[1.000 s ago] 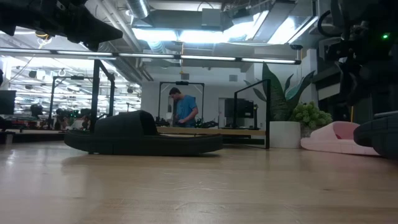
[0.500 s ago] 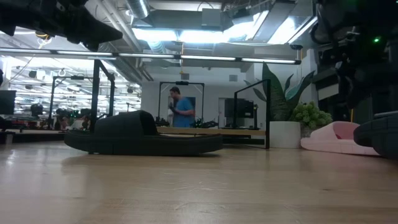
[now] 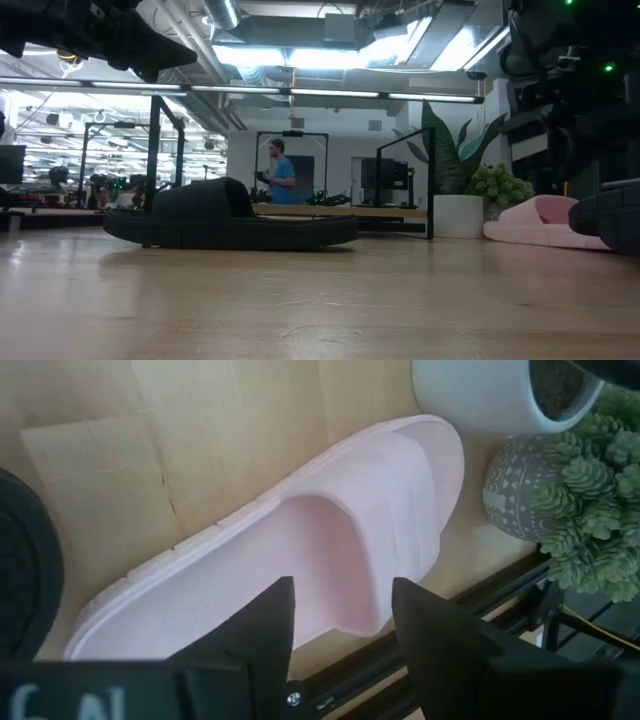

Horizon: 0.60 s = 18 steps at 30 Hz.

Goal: Pick and place slides into the shelf
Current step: Put the top pink slide on the shelf

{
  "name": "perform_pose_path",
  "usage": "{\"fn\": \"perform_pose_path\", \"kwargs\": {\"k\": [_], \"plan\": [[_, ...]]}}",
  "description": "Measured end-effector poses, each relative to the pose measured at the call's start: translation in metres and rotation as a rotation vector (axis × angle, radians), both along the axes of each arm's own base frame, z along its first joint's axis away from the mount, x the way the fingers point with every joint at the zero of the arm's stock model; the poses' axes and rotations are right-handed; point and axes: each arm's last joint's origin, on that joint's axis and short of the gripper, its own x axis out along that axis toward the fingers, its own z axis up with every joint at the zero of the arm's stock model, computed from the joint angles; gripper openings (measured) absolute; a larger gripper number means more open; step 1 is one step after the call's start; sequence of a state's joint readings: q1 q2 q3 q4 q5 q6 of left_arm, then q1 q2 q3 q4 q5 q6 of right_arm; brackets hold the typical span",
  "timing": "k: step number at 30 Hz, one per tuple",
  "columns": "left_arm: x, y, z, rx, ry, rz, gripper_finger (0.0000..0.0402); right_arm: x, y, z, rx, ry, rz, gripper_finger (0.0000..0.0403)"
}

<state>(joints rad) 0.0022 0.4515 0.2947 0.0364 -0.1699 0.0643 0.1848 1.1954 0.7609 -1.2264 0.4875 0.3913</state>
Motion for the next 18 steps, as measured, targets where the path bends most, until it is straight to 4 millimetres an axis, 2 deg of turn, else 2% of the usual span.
{"fn": "perform_pose_path", "kwargs": {"k": [4, 18], "plan": [[0.0, 0.0, -0.0001, 0.0, 0.001, 0.0, 0.0, 0.0044, 0.0009, -0.0004, 0.01, -0.063, -0.03, 0.0171], [-0.0001, 0.0, -0.0011, 0.025, 0.016, -0.003, 0.0, 0.0038, 0.0008, -0.0003, 0.01, -0.061, -0.039, 0.0171]]}}
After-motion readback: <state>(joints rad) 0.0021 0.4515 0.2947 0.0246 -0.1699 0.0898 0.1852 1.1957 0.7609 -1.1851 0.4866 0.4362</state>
